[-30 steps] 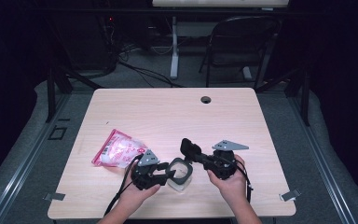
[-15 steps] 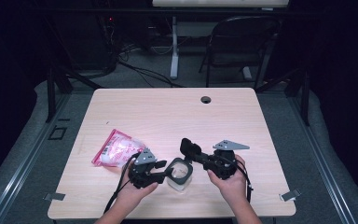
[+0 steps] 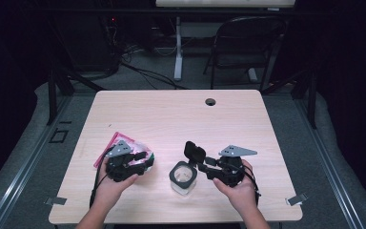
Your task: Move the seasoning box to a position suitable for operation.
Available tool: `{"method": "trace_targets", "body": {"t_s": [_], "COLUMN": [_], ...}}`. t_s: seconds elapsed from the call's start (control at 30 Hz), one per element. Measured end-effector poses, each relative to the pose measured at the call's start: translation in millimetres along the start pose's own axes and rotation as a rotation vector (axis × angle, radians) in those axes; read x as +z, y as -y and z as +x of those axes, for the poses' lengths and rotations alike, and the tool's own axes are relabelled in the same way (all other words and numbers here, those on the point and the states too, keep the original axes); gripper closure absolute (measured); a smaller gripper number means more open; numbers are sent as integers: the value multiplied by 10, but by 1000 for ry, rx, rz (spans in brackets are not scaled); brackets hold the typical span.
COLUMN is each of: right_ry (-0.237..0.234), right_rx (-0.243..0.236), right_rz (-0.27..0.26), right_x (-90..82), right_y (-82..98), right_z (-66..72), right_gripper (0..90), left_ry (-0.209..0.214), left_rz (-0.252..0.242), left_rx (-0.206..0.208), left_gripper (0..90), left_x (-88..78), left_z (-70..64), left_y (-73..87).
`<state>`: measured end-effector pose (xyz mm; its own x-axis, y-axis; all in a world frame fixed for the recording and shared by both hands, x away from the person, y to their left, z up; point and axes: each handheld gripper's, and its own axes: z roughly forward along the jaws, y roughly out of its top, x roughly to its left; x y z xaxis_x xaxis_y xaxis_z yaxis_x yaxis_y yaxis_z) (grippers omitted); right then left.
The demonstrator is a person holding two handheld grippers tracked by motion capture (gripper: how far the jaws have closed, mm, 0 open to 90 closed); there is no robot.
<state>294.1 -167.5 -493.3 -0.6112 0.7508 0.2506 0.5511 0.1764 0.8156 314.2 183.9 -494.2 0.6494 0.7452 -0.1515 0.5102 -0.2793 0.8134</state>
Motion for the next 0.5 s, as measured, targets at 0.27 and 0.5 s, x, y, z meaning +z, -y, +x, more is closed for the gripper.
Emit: {"method": "trace_targets", "body": {"t_s": [0.27, 0.5], "right_ry": [32, 29], "right_rx": [-39, -54], "right_rz": [-33, -43], "right_x": [-22, -11], "right_y": [0, 12], "right_z": [-1, -39], "right_gripper": [520, 499], "left_ry": [-65, -89], "left_rz": [19, 31], "left_rx": [-8, -9], "left_gripper": [463, 543], "left_x": [-184, -219], "left_z": [277, 479], "left_y": [255, 362]}}
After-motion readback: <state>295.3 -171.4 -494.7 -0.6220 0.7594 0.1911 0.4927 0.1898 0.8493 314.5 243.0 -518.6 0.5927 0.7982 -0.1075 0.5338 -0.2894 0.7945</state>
